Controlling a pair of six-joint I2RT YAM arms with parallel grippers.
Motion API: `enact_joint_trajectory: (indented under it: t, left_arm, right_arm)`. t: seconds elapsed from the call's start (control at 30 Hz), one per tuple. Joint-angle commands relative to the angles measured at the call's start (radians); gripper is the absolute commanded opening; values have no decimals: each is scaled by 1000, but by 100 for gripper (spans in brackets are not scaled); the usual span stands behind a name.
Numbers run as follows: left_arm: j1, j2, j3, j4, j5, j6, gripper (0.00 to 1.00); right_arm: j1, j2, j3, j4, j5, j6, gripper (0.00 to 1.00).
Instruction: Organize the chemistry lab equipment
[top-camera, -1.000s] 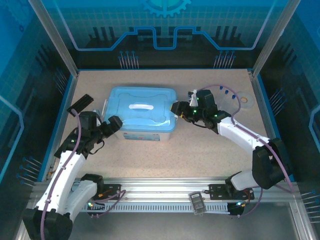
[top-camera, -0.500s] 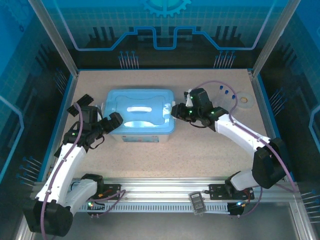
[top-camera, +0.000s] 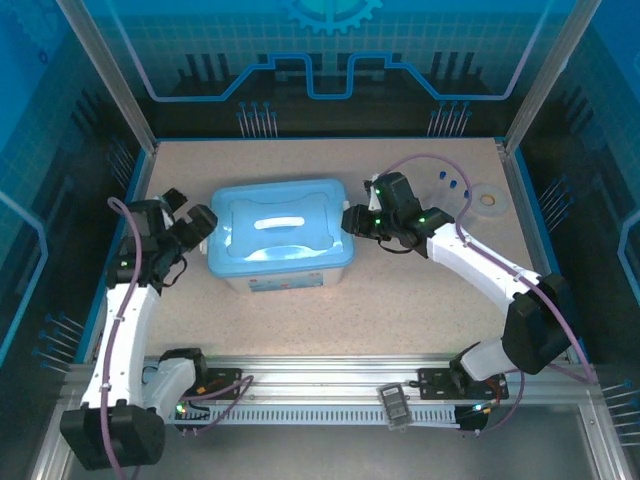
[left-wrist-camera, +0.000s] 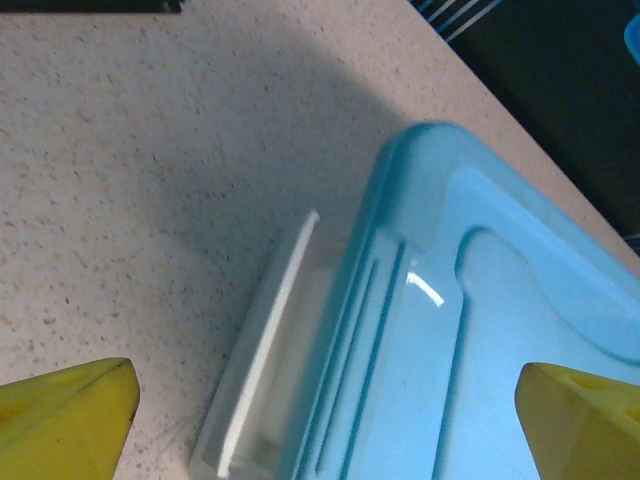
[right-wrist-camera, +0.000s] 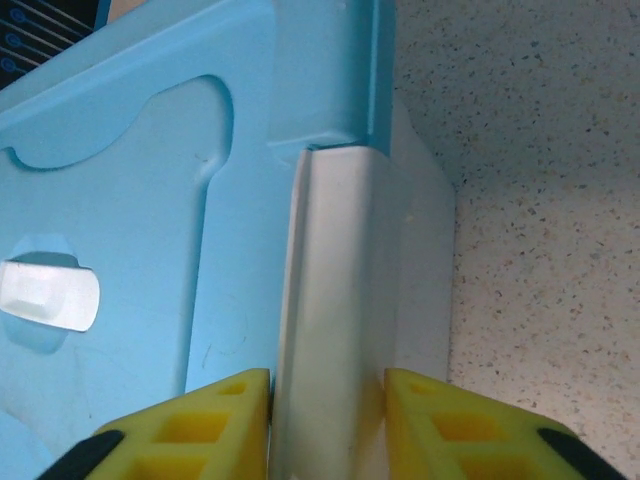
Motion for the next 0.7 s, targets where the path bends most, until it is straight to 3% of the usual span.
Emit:
enact_joint_trajectory:
  t: [0.0, 0.33, 0.67]
  left_arm:
    - [34, 51, 31, 35, 89, 21, 98]
    - [62, 136, -1, 118, 182, -15, 98]
    - [79, 171, -36, 142, 211, -17, 98]
  right_arm:
    - [24, 5, 46, -17, 1, -18, 39]
    - [25, 14, 62, 3, -25, -15, 47]
    - [30, 19, 75, 5, -36, -17, 49]
